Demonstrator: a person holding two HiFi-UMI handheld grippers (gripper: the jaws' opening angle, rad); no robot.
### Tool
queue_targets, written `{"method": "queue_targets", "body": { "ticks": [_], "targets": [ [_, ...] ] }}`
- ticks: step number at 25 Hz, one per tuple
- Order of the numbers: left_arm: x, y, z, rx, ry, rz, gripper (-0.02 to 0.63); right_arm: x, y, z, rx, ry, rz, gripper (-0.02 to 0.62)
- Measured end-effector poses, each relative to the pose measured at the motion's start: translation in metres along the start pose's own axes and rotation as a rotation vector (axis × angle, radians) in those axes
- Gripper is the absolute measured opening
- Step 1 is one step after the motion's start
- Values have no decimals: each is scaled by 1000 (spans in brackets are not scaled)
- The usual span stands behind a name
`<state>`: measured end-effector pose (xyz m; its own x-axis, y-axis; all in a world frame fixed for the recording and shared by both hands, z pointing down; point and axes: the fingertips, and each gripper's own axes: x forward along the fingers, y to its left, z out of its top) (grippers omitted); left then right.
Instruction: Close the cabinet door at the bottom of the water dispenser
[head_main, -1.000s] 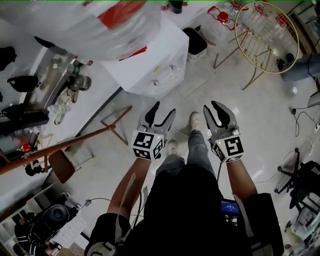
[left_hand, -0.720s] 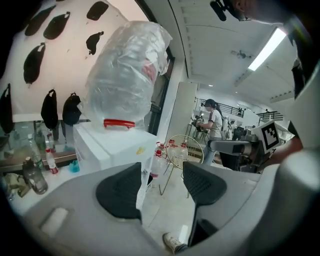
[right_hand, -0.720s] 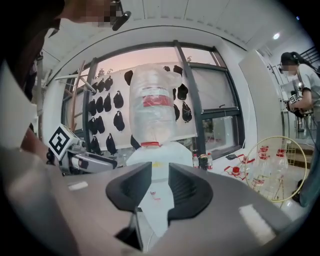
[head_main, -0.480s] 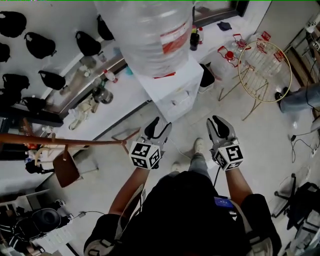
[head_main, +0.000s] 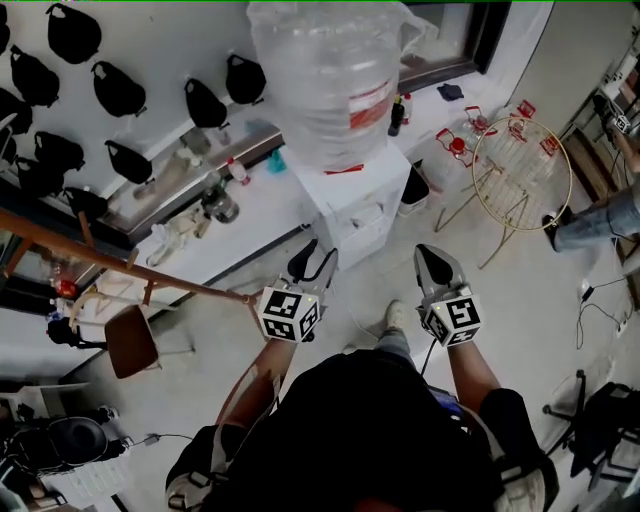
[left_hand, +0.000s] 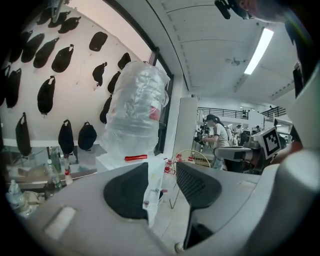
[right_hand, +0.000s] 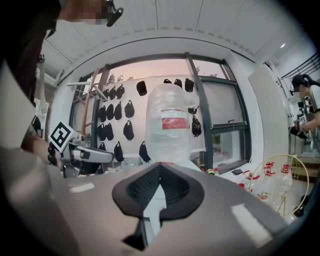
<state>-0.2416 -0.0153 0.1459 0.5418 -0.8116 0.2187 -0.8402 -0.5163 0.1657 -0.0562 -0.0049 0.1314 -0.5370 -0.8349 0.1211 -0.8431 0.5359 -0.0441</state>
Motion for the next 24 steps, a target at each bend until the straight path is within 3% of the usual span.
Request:
{"method": "queue_targets", "body": {
  "ticks": [10,15,24],
  "targets": [
    [-13,-14,17,55,-27,-38,127,-5,23,12,-8,-9,26,5],
    [-21,-11,22,60,-48,-18,33,-7,25,14,-18,-4,30,5],
    [-29,-13,16,64,-50,-12,23,-15,33,14,-32,-10,35,5]
  ]
}}
